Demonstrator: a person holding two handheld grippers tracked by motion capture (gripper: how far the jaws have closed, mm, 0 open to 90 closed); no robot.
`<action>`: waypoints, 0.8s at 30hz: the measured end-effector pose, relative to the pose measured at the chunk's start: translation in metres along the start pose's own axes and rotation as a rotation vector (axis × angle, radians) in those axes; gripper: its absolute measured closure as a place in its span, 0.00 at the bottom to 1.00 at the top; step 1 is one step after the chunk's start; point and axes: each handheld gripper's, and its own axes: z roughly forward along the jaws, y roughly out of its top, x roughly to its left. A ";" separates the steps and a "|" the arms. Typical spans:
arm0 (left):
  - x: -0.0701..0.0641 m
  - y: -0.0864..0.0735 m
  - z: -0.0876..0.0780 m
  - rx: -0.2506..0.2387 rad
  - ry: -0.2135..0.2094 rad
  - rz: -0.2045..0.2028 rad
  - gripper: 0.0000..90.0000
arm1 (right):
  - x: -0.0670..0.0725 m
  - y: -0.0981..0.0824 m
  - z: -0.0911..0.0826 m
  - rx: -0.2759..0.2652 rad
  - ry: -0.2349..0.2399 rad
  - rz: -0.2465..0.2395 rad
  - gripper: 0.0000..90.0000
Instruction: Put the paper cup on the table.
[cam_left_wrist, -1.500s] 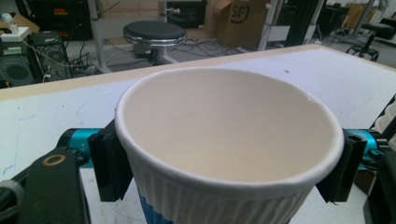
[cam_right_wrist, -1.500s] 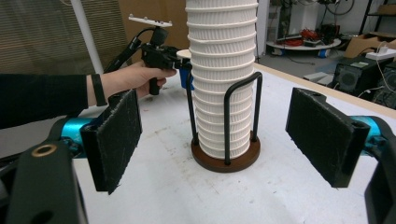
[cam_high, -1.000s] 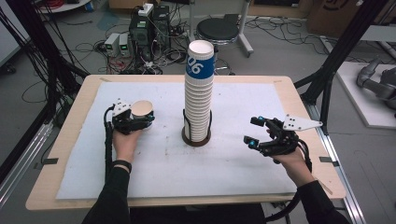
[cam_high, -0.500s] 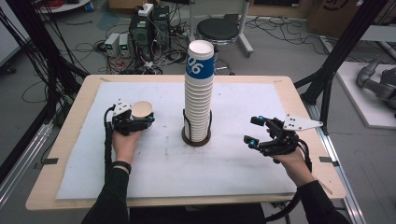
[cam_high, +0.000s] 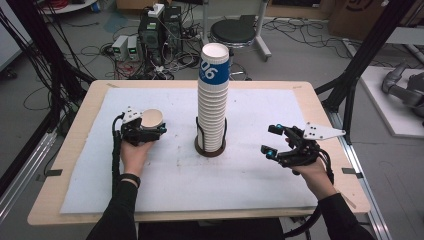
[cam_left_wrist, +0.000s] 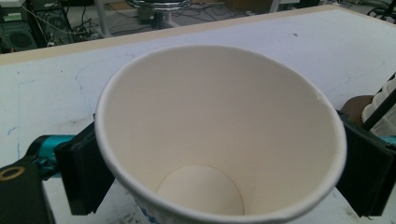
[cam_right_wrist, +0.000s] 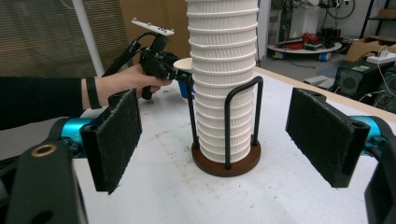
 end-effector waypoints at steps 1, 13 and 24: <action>0.000 0.000 0.000 0.005 0.005 -0.004 0.08 | 0.000 0.000 0.000 0.000 0.000 0.001 0.21; -0.002 0.000 -0.016 0.048 0.025 -0.027 0.08 | 0.001 0.000 0.000 -0.001 0.010 0.002 0.21; -0.008 0.000 -0.041 0.052 0.055 0.010 0.08 | -0.001 0.000 0.001 -0.003 0.007 0.003 0.21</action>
